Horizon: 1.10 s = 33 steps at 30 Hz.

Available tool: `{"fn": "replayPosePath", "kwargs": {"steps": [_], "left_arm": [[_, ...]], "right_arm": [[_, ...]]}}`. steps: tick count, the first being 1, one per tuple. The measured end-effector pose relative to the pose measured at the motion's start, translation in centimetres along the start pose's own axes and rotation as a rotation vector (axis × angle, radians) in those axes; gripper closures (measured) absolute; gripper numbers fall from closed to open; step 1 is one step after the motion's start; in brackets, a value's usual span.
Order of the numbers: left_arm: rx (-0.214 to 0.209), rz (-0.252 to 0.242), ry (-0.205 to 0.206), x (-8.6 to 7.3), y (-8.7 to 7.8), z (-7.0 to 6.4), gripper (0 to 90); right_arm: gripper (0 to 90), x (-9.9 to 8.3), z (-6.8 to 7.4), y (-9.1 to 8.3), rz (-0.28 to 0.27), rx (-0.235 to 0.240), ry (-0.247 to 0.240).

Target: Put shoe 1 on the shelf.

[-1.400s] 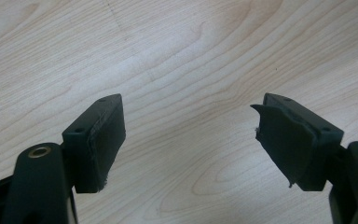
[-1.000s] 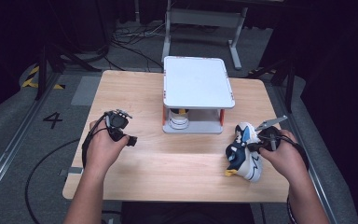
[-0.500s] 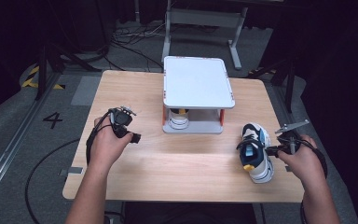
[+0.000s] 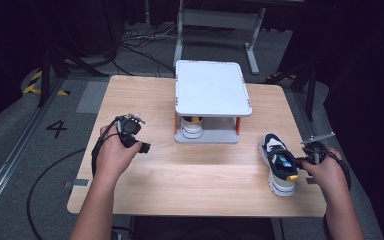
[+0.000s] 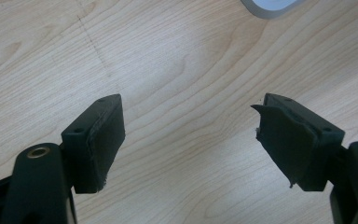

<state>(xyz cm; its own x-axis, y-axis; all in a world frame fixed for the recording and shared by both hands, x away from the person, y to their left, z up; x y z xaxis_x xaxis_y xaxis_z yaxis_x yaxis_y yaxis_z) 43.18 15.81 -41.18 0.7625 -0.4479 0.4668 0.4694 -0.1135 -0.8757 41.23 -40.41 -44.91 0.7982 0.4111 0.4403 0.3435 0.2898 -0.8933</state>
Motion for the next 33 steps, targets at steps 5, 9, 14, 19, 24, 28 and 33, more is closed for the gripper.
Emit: {"fn": "replayPosePath", "kwargs": {"steps": [5,9,14,19,24,28,33], "left_arm": [[0.003,-0.002,-0.001,0.0,0.0,0.1,23.2],[0.002,0.002,0.002,0.0,0.0,0.0,23.3],[0.005,0.003,0.004,-0.3,-0.2,-0.1,23.2],[0.011,0.003,-0.005,-0.9,-0.5,0.2,23.2],[0.016,0.011,-0.017,-1.4,-0.6,0.5,23.2],[0.016,0.012,-0.029,-1.7,-0.6,0.6,23.2],[0.017,0.01,-0.036,-1.9,-0.8,0.7,23.2]], "right_arm": [[62.1,-0.1,-0.5,-0.9,-0.009,-0.061,-0.002],[53.7,0.5,0.3,-4.2,-0.085,-0.118,-0.018],[50.4,1.9,3.0,-6.1,-0.138,-0.091,-0.117],[47.1,3.0,3.3,-3.6,-0.053,-0.099,-0.181],[56.3,3.8,3.2,-1.5,-0.009,-0.107,-0.229],[73.0,4.4,3.8,-1.7,-0.007,-0.104,-0.301],[76.7,5.7,5.1,-2.0,-0.064,-0.107,-0.363]]}}
Point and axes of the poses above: each handheld gripper's, and its own axes: y roughly forward along the jaws, x roughly out of its top, z roughly to its left, the point moved 3 cm from there along y, roughly forward along the jaws, and after that the axes turned 7 degrees about x, right-handed, at the moved point
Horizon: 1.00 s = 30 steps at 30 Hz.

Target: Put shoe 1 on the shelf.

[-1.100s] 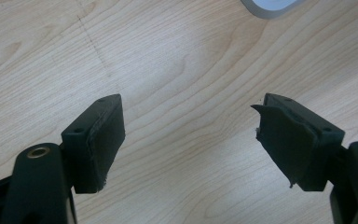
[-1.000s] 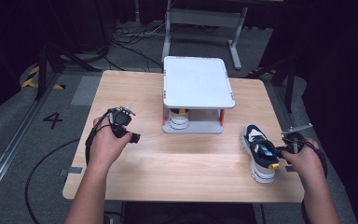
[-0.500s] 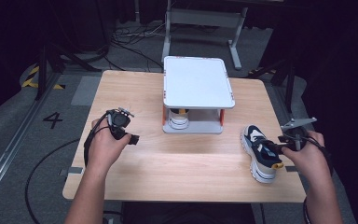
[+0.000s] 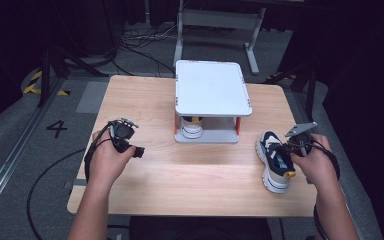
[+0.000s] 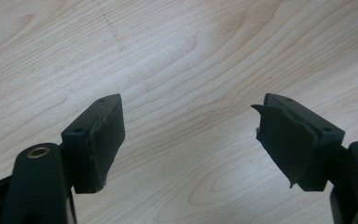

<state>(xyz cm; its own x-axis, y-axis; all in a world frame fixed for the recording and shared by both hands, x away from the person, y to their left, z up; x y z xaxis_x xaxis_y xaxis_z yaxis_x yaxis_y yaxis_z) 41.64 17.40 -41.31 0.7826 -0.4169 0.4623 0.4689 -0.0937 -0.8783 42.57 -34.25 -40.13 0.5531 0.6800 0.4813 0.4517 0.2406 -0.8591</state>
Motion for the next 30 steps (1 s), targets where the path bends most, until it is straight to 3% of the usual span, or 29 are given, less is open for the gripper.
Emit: {"fn": "replayPosePath", "kwargs": {"steps": [5,13,15,19,26,30], "left_arm": [[0.002,-0.006,-0.007,0.0,-0.1,0.1,23.2],[-0.004,-0.005,-0.007,0.0,0.0,0.1,23.2],[-0.004,-0.003,-0.007,0.0,0.0,0.1,23.2],[-0.004,-0.003,-0.006,0.0,0.0,0.1,23.2],[-0.008,0.0,-0.003,0.1,0.2,0.0,23.2],[-0.01,0.0,0.003,0.2,0.2,0.0,23.2]], "right_arm": [[76.7,2.4,1.4,-0.5,-0.045,0.015,-0.054],[76.7,7.8,5.9,0.9,-0.117,0.151,-0.144],[76.7,8.9,6.4,1.6,-0.122,0.153,-0.152],[76.6,10.9,6.6,3.1,-0.132,0.124,-0.124],[76.0,12.7,6.6,5.0,-0.16,0.128,-0.039],[70.8,13.0,6.9,6.2,-0.162,0.164,-0.007]]}}
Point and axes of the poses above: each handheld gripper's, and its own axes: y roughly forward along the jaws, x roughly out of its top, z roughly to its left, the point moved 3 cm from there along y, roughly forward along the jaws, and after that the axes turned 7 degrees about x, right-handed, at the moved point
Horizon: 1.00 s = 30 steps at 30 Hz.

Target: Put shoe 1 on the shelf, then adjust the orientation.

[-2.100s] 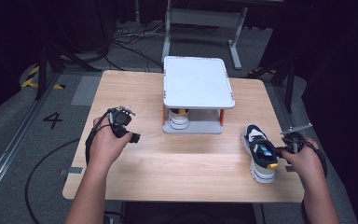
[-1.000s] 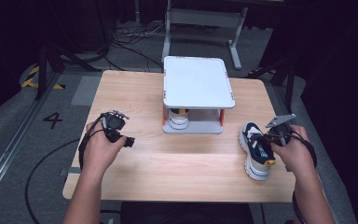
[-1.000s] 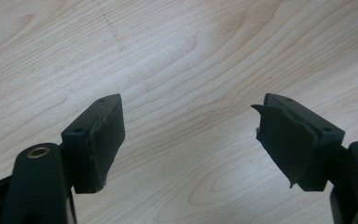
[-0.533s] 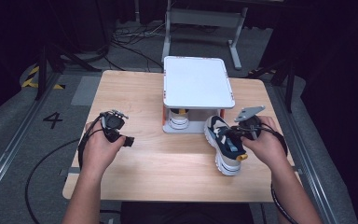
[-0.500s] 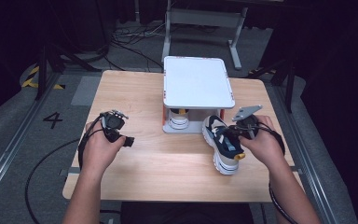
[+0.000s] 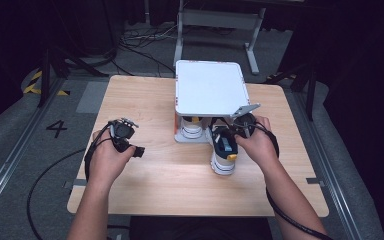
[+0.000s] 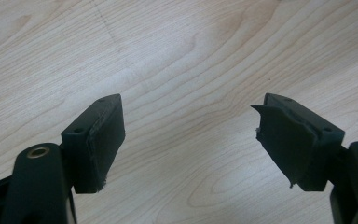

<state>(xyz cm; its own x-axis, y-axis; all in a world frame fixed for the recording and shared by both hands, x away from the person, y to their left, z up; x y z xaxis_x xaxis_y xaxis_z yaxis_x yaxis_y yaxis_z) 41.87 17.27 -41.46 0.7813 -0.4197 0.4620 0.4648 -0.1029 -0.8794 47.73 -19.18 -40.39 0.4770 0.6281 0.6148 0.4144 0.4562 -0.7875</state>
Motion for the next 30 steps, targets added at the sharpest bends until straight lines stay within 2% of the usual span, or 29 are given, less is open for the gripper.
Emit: {"fn": "replayPosePath", "kwargs": {"steps": [1,3,5,9,10,12,14,20,23,26,30], "left_arm": [[0.0,0.0,0.006,0.0,0.0,0.0,23.2],[-0.003,0.004,0.005,0.1,0.1,0.0,23.2],[-0.002,-0.001,0.012,0.3,0.1,0.0,23.1],[-0.006,0.0,0.022,0.6,0.2,-0.2,23.1],[-0.006,0.0,0.023,0.8,0.3,-0.3,23.1],[-0.008,0.005,0.03,0.9,0.5,-0.4,23.0],[-0.008,0.009,0.035,1.0,0.6,-0.6,23.0],[-0.017,0.0,0.051,1.7,0.6,-1.1,23.0],[-0.02,0.001,0.061,2.0,0.8,-1.3,22.9],[-0.027,0.002,0.068,2.4,1.0,-1.6,22.9],[-0.031,0.007,0.076,2.5,1.3,-1.7,22.9]], "right_arm": [[67.7,-0.2,0.0,0.2,0.01,-0.002,0.0],[57.2,-0.4,-0.1,-0.1,-0.007,-0.012,0.012],[53.3,-0.5,0.0,-0.8,-0.029,-0.023,-0.005],[50.3,-1.1,1.4,-4.0,-0.111,-0.017,-0.017],[50.3,-1.1,1.4,-4.0,-0.111,-0.017,-0.017],[50.2,-1.9,2.6,-5.8,-0.133,-0.003,-0.025],[49.0,-2.7,3.5,-6.7,-0.122,0.02,-0.032],[50.2,-4.7,5.9,-8.0,-0.041,0.114,0.029],[54.2,-5.3,6.7,-7.6,0.026,0.135,0.02],[59.4,-6.0,7.4,-6.7,0.109,0.148,-0.026],[71.1,-6.6,8.3,-5.1,0.187,0.199,-0.023]]}}
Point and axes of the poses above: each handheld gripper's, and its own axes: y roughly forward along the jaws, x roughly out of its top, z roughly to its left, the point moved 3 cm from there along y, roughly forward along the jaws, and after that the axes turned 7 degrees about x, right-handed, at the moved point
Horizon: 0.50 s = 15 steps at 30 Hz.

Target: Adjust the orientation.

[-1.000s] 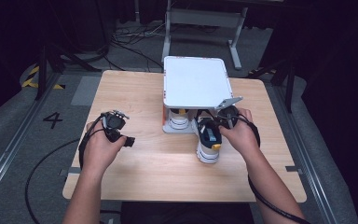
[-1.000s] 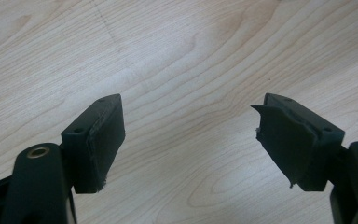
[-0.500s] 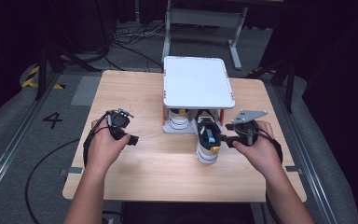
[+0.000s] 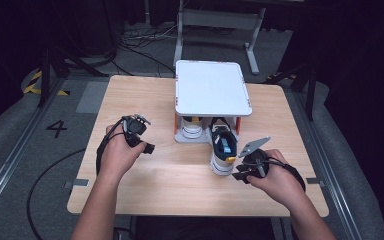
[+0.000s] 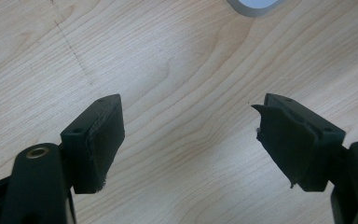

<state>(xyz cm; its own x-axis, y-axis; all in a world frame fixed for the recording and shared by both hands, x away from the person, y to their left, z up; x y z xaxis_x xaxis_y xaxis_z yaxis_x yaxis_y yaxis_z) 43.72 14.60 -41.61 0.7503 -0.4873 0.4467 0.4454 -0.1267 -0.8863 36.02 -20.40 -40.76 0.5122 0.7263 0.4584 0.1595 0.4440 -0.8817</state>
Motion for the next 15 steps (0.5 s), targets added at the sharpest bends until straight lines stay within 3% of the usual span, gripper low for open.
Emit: {"fn": "replayPosePath", "kwargs": {"steps": [8,12,15], "left_arm": [[0.003,-0.009,-0.012,-0.3,-0.3,0.2,22.9],[0.008,-0.001,-0.016,-0.7,-0.4,0.3,22.9],[0.01,-0.001,-0.019,-0.9,-0.5,0.4,22.9]], "right_arm": [[83.4,0.2,-0.2,2.4,0.051,0.036,-0.02],[84.0,0.3,-0.9,3.5,0.076,0.029,-0.021],[83.8,0.6,-1.5,3.9,0.066,-0.003,-0.033]]}}
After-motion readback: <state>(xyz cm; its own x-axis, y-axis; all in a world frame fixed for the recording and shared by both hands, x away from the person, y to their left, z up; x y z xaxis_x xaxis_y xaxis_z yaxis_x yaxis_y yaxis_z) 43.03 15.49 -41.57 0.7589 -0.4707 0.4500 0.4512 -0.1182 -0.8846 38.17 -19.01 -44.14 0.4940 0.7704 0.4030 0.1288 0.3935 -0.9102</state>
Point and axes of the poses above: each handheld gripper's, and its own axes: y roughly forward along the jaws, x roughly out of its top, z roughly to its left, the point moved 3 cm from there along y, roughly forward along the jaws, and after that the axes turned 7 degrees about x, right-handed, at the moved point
